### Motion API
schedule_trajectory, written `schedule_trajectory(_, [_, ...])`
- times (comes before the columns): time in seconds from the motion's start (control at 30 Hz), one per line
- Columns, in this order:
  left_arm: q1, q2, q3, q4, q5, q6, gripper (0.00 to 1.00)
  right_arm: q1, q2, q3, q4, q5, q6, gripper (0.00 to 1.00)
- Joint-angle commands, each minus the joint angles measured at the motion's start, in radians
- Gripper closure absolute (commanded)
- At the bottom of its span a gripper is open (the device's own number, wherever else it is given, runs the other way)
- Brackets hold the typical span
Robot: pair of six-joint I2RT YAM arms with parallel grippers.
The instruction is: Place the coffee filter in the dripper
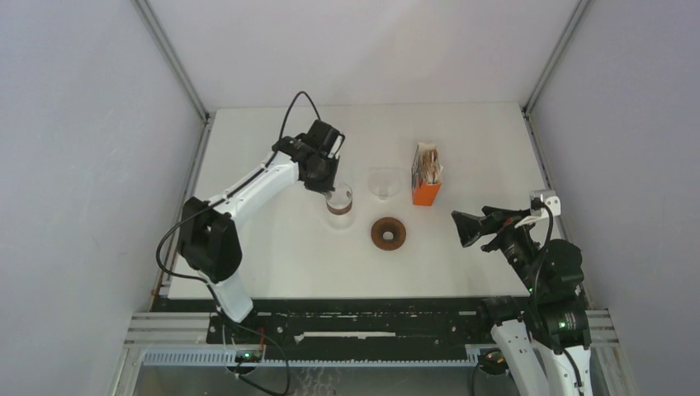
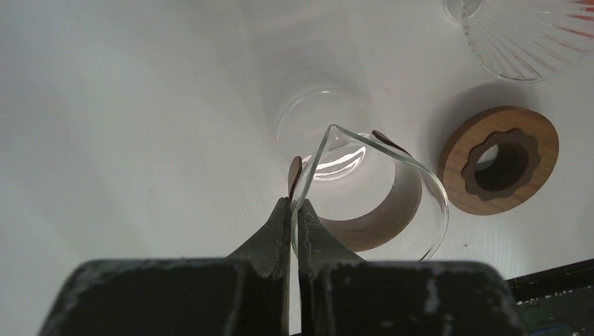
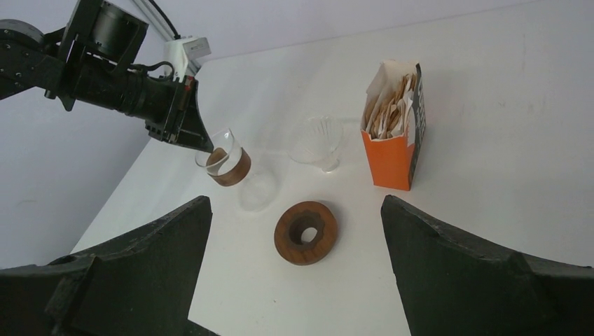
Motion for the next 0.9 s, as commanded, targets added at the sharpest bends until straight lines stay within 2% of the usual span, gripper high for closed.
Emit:
schedule_trajectory(0.0, [-0.011,-0.006,0.032,0.016,-0.001,0.014,0.95,0.007,0.016,0.0,0.04,-0.021,-0.018,0.0])
schedule_trajectory(0.23, [-0.01,-0.025,0.007,0.039,-0.012,0.013,0.71,0.007,0.034,0.002,0.035,-0.034,-0.021,0.0])
schedule_trajectory(0.4, [-0.01,-0.066,-0.01,0.053,-0.038,0.001,0.59,0.014,0.044,0.002,0.034,-0.047,-0.026,0.0])
schedule_trajectory(0.67, [-0.01,-0.209,-0.068,0.118,-0.056,-0.041,0.39,0.065,0.119,0.026,0.014,-0.081,-0.06,0.0])
schedule_trajectory(0.87, [-0.009,-0.365,-0.197,0.21,-0.086,-0.091,0.27,0.132,0.215,0.048,-0.014,-0.084,-0.085,0.02])
